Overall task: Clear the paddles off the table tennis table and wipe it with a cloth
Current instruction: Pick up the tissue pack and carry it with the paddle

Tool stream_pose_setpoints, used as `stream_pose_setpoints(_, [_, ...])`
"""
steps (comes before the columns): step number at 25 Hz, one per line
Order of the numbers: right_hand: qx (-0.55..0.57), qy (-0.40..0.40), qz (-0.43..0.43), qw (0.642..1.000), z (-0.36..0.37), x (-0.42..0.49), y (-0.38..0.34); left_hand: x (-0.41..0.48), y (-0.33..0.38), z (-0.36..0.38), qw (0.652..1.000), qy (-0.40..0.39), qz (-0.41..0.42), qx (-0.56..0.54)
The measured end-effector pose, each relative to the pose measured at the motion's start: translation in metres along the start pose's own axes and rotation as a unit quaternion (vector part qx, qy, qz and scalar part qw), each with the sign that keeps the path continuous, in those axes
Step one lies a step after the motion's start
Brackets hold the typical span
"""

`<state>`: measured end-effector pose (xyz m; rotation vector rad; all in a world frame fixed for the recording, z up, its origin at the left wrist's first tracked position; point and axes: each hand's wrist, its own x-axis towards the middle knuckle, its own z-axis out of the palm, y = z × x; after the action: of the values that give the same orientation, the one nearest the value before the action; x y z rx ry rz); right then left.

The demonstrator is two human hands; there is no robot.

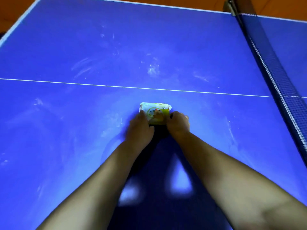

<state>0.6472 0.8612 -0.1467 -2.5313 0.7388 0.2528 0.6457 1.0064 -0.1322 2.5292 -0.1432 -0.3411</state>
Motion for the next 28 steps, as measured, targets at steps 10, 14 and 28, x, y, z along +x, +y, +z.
stream_pose_setpoints(10, [0.341,0.006,0.054,0.938,-0.022,-0.071,0.045,-0.051,0.03,0.02,0.988,0.087,-0.069,-0.106])
stream_pose_setpoints(14, [0.449,-0.004,0.025,0.893,-0.067,-0.129,0.11,-0.11,0.084,0.029,0.981,0.06,-0.061,-0.174])
stream_pose_setpoints(28, [0.497,0.141,0.034,0.856,-0.263,-0.435,0.472,-0.446,0.354,0.166,0.911,-0.162,0.165,-0.341])
